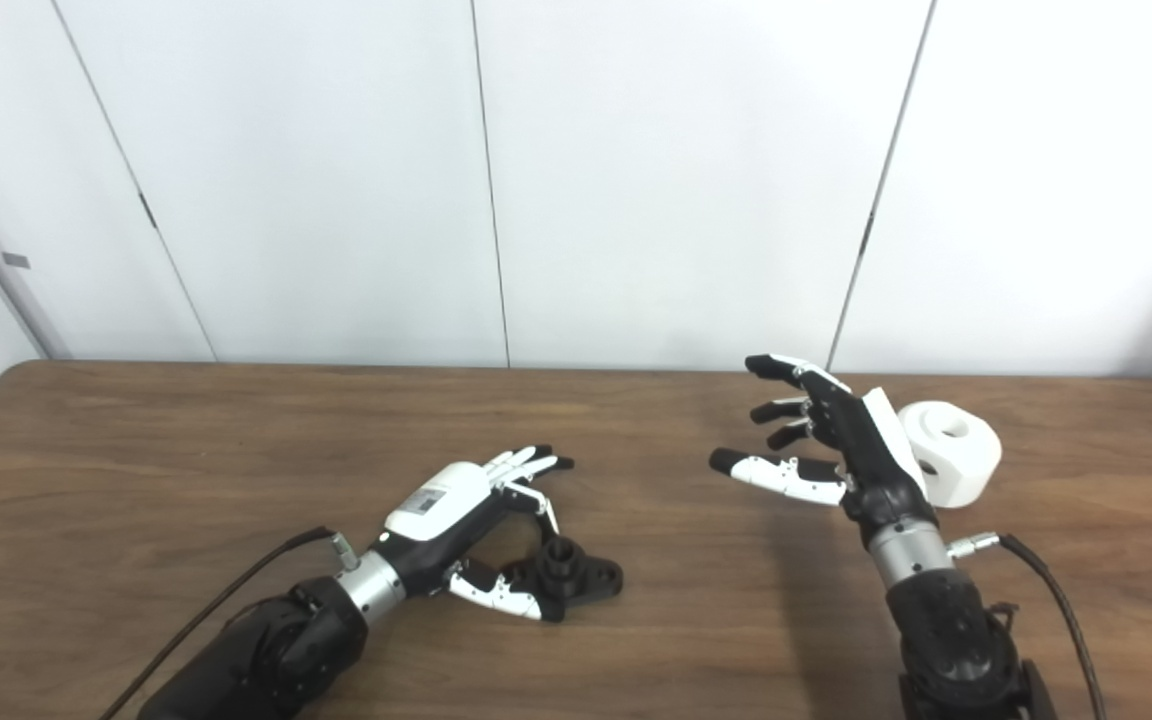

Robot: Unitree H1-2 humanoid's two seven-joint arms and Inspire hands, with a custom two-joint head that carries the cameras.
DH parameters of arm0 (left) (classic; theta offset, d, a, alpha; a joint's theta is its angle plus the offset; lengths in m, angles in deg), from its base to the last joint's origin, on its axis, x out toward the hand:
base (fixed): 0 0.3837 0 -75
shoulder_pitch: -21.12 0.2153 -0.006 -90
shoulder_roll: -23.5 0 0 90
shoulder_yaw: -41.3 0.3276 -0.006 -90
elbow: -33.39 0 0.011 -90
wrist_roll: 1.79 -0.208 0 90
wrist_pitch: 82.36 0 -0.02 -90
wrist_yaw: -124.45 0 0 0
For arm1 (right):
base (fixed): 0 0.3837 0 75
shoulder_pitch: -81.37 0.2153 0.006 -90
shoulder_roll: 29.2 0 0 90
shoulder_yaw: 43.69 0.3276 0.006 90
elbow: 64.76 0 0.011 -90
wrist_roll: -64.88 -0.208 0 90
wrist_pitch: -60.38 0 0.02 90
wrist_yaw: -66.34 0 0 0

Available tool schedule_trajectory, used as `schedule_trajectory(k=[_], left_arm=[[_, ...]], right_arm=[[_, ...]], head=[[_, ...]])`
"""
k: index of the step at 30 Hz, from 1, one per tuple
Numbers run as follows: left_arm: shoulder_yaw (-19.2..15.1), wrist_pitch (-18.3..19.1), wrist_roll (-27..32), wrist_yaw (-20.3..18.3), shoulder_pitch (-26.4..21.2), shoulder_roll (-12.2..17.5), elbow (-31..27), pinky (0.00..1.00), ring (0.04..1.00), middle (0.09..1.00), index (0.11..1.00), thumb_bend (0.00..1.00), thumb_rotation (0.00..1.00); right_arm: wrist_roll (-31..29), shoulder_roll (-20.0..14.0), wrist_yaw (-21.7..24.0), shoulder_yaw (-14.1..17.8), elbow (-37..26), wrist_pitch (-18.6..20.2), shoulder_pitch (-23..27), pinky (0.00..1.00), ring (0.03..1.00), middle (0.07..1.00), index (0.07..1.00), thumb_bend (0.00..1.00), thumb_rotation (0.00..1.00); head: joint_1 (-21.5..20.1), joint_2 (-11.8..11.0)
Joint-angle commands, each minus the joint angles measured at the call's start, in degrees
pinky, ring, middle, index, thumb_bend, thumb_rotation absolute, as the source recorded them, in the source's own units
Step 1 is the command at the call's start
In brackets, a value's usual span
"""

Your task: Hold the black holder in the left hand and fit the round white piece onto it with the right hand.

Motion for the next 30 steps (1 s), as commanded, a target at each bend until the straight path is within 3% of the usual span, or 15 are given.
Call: schedule_trajectory(k=[1, 9, 14, 17, 25, 30], left_arm=[[4.04, 3.28, -6.49, -4.25, 2.41, -0.31, 2.32, 1.0, 1.0, 0.949, 0.48, 0.52, 0.06], [3.68, 3.52, -6.68, -3.42, 3.07, 1.23, 1.64, 1.0, 1.0, 0.95, 0.48, 0.53, 0.07], [2.87, 2.74, -5.81, -3.19, 3.87, 3.06, 1.24, 1.0, 1.0, 0.949, 0.481, 0.53, 0.07], [2.45, 2.0, -5.15, -3.11, 4.04, 3.87, 1.64, 1.0, 1.0, 0.95, 0.481, 0.53, 0.07], [1.91, -2.54, -5.1, 0.75, 4.18, 4.63, 6.17, 1.0, 1.0, 0.935, 0.481, 0.52, 0.06], [1.89, -4.52, -4.83, 1.89, 3.99, 4.71, 8.59, 1.0, 1.0, 0.932, 0.48, 0.52, 0.06]], right_arm=[[0.05, -0.48, -0.91, 0.59, -2.42, -0.97, 2.13, 0.55, 0.659, 0.806, 0.779, 0.67, 0.31], [-0.22, -1.01, -0.21, 0.67, -3.65, -0.29, 2.79, 0.53, 0.66, 0.779, 0.79, 0.71, 0.35], [8.65, -5.82, -1.6, 0.16, -5.56, -1.33, 3.49, 0.56, 0.704, 0.821, 0.804, 0.73, 0.35], [12.49, -8.25, -2.08, 0.53, -6.89, -1.43, 4.02, 0.59, 0.734, 0.841, 0.811, 0.73, 0.33], [16.09, -13.3, -2.64, 6.57, -12.59, 3.72, 4.84, 0.62, 0.752, 0.83, 0.799, 0.75, 0.31], [16.53, -15.63, -3.43, 10.26, -13.6, 5.39, 4.32, 0.63, 0.762, 0.837, 0.804, 0.73, 0.32]], head=[[-0.77, -0.03], [-9.49, -1.71], [-16.83, -3.54], [-18.52, -4.11], [-26.16, -7.68], [-28.02, -8.9]])
